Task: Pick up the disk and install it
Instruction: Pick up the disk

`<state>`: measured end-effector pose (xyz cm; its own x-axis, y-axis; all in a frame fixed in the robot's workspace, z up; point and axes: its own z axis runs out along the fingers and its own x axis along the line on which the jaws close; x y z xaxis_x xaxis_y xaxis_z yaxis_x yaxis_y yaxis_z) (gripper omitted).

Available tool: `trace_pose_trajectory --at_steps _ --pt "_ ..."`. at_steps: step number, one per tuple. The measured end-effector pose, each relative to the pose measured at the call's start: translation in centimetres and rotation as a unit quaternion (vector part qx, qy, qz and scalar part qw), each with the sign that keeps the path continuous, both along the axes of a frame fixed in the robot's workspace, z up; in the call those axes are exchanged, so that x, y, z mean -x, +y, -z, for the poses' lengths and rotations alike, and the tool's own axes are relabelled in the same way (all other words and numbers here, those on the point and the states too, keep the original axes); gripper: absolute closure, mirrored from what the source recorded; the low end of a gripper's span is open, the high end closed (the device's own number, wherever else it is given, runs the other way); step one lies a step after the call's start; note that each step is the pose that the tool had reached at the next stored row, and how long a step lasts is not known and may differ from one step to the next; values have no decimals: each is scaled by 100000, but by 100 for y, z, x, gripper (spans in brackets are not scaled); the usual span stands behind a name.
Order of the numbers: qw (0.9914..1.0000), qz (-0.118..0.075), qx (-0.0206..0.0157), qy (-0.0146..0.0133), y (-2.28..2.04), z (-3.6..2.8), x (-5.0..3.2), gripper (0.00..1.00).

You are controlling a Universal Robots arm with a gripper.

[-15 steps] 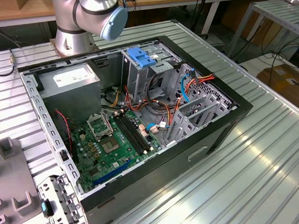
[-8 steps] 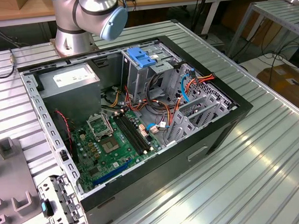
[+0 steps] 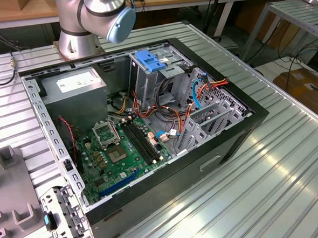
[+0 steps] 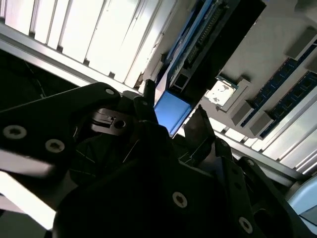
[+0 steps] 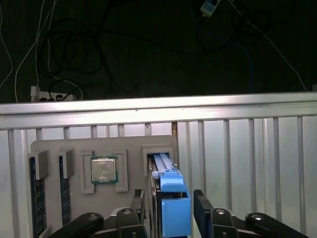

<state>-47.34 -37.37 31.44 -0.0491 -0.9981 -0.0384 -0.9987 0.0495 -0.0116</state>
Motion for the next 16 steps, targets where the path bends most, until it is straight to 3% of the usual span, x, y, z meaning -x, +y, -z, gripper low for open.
trace_pose_trajectory --at_steps 4,12,16 --pt "100000 -5 8 -21 0 25 -1 49" --pt "100000 -5 13 -11 -1 194 -2 49" --pt "100000 -5 34 0 -1 203 -2 49"
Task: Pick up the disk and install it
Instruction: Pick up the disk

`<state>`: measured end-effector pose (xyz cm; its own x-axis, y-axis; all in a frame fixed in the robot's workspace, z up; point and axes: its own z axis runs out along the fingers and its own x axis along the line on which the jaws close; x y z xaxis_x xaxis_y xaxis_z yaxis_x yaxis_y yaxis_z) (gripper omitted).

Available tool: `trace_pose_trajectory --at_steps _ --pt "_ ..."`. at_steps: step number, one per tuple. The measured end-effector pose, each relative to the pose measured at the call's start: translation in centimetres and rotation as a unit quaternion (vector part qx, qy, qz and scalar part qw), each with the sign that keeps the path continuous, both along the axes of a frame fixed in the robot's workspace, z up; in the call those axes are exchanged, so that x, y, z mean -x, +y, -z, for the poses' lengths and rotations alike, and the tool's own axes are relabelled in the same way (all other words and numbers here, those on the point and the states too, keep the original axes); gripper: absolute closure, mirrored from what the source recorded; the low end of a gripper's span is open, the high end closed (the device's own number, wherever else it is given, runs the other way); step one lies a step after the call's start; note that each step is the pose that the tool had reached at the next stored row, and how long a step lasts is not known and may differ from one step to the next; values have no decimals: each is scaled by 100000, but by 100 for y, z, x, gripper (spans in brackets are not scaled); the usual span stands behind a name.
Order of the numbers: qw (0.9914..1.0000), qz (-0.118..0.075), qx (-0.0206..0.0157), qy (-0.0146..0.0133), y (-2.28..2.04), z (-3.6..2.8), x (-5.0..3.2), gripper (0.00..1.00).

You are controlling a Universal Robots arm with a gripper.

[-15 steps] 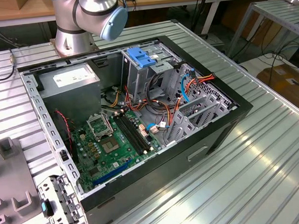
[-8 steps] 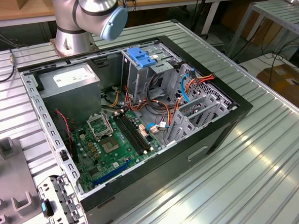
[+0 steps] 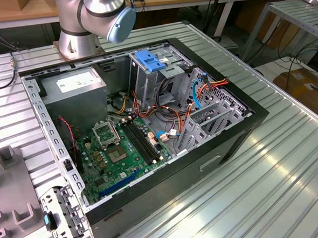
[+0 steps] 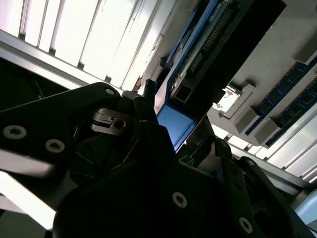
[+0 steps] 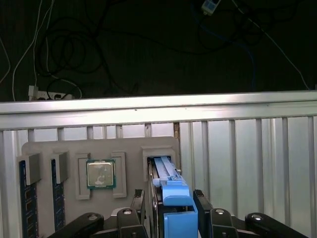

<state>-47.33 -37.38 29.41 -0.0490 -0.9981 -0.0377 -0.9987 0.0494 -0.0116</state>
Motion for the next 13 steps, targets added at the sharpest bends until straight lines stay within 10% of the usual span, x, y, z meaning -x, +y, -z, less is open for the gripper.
trace_pose_trajectory --at_steps 13 --pt "99999 380 61 -17 5 7 -32 49"
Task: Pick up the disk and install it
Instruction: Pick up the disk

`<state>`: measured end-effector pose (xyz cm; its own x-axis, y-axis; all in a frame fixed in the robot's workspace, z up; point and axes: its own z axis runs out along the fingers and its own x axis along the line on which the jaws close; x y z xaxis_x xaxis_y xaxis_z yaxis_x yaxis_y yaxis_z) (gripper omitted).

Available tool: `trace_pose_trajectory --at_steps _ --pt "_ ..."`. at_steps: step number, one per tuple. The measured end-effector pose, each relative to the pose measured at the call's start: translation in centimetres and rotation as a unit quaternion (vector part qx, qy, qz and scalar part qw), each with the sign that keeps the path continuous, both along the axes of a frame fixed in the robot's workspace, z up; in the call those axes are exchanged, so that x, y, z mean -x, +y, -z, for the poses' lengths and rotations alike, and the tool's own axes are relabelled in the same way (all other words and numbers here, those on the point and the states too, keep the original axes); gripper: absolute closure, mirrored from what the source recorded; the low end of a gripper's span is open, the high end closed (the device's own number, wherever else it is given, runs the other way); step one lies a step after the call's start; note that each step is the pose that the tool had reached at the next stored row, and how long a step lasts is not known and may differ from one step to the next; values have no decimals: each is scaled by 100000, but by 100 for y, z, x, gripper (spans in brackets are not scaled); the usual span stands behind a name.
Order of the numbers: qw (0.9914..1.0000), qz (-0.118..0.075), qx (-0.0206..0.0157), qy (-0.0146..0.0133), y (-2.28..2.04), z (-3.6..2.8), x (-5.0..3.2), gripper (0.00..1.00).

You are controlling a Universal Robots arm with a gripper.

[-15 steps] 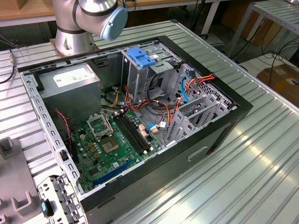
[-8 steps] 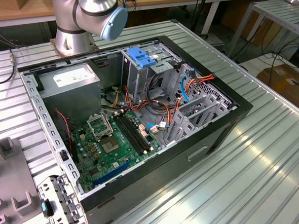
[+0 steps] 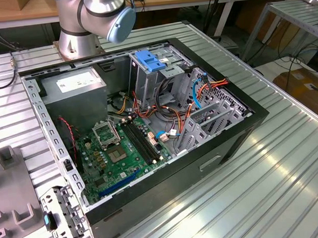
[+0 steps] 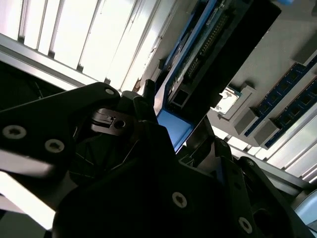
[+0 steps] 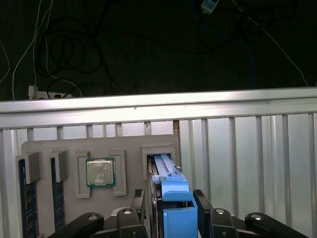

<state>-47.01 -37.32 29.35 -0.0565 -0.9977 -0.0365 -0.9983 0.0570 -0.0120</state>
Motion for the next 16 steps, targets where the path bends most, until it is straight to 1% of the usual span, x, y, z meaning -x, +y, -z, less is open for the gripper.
trace_pose_trajectory --at_steps 2,7,11,16 --pt "100000 -2 5 14 -1 0 -16 49" --pt "100000 4 6 12 0 2 -25 49" --pt "100000 1 2 3 30 3 -26 49" --pt "100000 4 0 6 11 4 -25 49"
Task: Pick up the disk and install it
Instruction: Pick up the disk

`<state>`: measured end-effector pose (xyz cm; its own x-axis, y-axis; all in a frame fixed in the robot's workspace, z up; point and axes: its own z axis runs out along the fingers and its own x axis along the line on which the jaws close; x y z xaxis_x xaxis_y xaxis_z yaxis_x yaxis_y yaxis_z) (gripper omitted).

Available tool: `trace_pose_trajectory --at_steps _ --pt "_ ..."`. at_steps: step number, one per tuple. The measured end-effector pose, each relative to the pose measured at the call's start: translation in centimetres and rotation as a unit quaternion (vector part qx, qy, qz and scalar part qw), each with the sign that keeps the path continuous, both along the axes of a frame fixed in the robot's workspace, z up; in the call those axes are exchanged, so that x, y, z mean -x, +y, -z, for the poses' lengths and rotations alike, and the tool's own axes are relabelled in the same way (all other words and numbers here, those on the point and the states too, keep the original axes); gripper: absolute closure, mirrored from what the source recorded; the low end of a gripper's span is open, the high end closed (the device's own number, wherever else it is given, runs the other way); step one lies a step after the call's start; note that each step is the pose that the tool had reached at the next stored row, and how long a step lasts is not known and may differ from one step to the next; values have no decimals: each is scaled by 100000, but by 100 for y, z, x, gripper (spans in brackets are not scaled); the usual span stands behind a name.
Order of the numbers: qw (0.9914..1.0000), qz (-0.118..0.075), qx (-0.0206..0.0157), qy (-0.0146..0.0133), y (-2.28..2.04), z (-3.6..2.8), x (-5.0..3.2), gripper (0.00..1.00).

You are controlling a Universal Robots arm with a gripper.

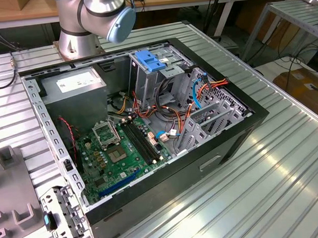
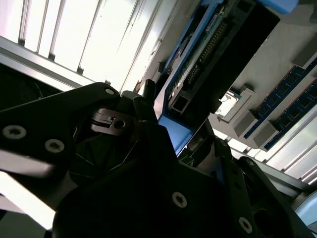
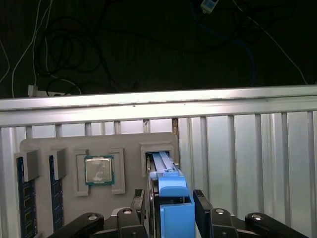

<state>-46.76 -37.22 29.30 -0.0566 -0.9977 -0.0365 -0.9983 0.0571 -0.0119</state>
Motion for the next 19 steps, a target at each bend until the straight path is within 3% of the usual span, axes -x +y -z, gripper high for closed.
trace_pose_trajectory --at_steps 9,12,19 --pt "100000 -2 5 5 -4 0 0 50" --pt "100000 -2 6 6 -4 0 0 63" --pt "100000 -1 5 5 -4 1 0 63"
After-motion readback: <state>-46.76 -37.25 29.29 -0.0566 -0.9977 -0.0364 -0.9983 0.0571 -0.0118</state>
